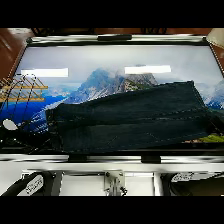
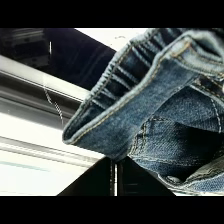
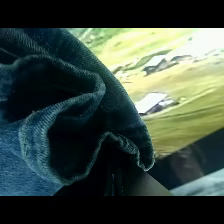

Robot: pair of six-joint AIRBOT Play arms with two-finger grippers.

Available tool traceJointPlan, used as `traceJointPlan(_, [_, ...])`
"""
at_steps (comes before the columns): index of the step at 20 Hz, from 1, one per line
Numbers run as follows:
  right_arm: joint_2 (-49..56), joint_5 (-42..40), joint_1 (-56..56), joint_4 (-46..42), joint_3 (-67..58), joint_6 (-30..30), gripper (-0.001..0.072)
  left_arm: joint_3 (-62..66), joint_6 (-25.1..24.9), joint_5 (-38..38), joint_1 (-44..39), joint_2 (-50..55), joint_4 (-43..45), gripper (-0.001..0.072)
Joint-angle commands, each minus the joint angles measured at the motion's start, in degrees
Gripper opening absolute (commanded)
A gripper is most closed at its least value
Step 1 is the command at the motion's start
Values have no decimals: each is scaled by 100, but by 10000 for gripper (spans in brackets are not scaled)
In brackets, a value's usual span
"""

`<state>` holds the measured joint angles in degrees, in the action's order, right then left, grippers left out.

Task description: Fold the shirts.

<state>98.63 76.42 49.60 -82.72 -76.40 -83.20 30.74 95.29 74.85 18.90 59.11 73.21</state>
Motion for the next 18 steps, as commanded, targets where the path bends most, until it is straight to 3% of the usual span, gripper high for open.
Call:
traceJointPlan(1, [-433,350,17,-28,-365,35,92,0,-7,7,0,0,2,51])
traceJointPlan(5, [-957,575,17,-20,-1134,157,91,426,-686,284,0,-70,61,50])
traceJointPlan(9, [-1117,448,-59,485,-1851,160,91,1692,-990,562,2,-238,225,50])
traceJointPlan(12, [-1071,-166,-603,365,-1947,94,90,2660,-999,560,2,-125,219,49])
traceJointPlan(18, [-118,-1493,-2114,-577,-2184,-909,90,3797,-697,560,0,1305,-46,50])
